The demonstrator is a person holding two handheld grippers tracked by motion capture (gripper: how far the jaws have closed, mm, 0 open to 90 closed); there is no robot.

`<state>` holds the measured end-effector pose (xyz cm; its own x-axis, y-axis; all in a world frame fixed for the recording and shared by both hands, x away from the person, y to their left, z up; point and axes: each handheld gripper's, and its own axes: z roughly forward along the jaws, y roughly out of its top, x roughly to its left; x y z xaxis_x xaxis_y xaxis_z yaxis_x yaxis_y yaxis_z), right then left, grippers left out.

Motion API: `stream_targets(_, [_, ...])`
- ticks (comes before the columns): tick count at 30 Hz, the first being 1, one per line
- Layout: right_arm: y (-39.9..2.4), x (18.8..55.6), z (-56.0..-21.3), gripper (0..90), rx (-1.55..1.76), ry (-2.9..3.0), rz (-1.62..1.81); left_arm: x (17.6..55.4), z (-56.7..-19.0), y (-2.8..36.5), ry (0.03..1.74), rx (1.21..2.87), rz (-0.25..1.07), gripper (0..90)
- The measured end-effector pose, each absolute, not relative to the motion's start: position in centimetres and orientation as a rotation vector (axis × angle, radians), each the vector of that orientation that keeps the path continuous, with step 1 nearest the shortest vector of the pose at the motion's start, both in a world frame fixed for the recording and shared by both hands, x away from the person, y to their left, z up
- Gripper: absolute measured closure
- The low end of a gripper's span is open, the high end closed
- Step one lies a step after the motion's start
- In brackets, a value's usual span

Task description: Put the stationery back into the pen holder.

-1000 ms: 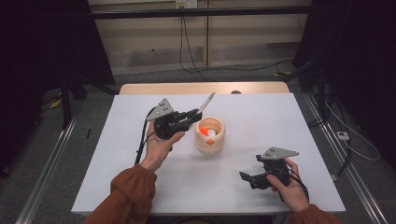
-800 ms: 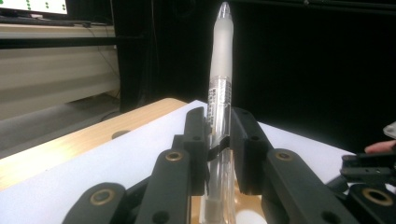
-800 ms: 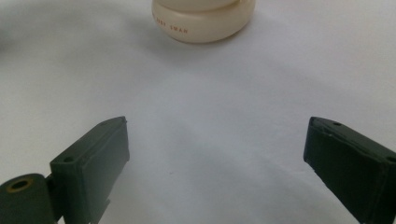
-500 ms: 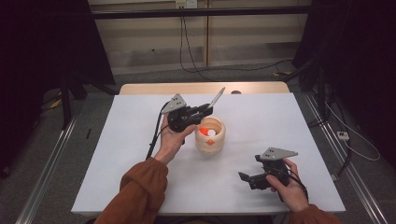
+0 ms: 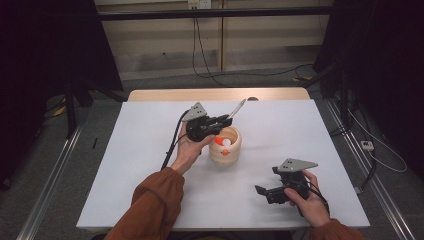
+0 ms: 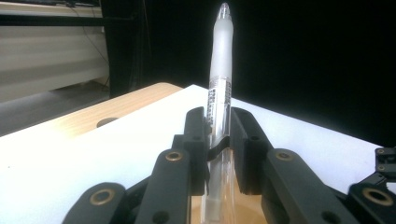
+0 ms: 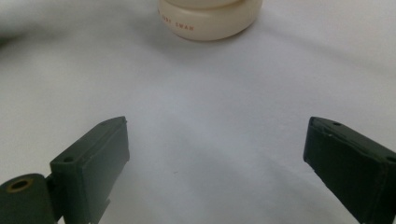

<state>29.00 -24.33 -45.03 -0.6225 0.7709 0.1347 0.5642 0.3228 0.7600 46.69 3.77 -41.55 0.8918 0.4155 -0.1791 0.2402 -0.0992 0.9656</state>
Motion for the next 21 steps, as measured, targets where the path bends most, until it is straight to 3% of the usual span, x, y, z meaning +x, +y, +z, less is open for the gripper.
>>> stream_targets(21, [-24.2,29.1,-45.1,6.7,1.210,2.348,1.183,46.4,-42.0,5.5,0.535,1.771,0.162,76.9])
